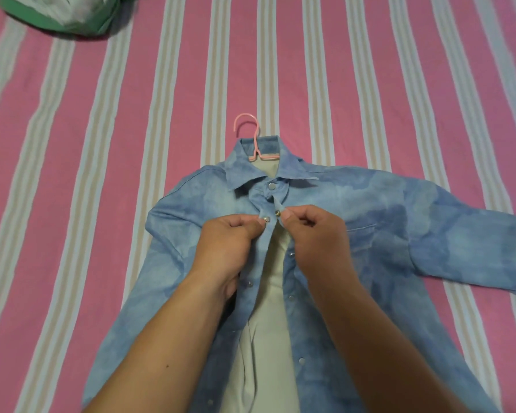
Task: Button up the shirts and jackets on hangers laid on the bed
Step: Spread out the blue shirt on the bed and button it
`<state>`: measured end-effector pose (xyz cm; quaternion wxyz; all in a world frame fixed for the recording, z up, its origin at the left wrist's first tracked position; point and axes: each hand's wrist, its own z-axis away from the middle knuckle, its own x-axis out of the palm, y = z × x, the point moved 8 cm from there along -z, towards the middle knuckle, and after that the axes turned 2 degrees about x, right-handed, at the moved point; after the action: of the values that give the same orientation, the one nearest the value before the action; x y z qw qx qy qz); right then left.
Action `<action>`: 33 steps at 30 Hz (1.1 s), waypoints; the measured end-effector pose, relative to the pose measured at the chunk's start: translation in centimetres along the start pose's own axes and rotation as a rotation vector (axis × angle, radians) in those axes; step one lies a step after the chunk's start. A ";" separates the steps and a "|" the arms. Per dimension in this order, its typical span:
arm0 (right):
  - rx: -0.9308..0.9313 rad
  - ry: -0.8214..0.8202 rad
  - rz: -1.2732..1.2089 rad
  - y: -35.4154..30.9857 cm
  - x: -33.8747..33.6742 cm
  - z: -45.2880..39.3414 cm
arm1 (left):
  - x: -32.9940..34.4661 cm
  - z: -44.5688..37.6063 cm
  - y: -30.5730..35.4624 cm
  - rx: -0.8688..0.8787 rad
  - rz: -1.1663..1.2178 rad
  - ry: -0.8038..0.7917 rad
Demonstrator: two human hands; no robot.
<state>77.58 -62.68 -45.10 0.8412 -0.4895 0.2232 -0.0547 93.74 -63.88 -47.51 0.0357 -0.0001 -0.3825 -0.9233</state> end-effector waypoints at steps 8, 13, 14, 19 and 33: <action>-0.064 0.008 0.176 -0.1 1.1 0.8 | 0.3 0.2 -1.2 -0.089 0.195 -0.008; -0.048 -0.001 0.241 0.0 0.9 1.6 | 0.2 0.2 -1.6 -0.114 0.204 0.003; -0.054 -0.001 0.257 0.0 0.9 1.8 | 0.2 0.3 -1.6 -0.109 0.198 0.001; -0.312 0.025 0.470 -0.8 2.0 2.9 | 0.7 0.4 -1.4 -0.046 0.109 -0.031; -0.357 -0.378 0.617 -7.2 1.5 -4.7 | 1.2 -0.6 -0.5 0.442 -0.756 0.177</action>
<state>77.85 -70.57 -41.49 0.7460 -0.5396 0.2069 0.3310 92.53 -64.02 -48.24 -0.2724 0.2264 -0.5392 -0.7641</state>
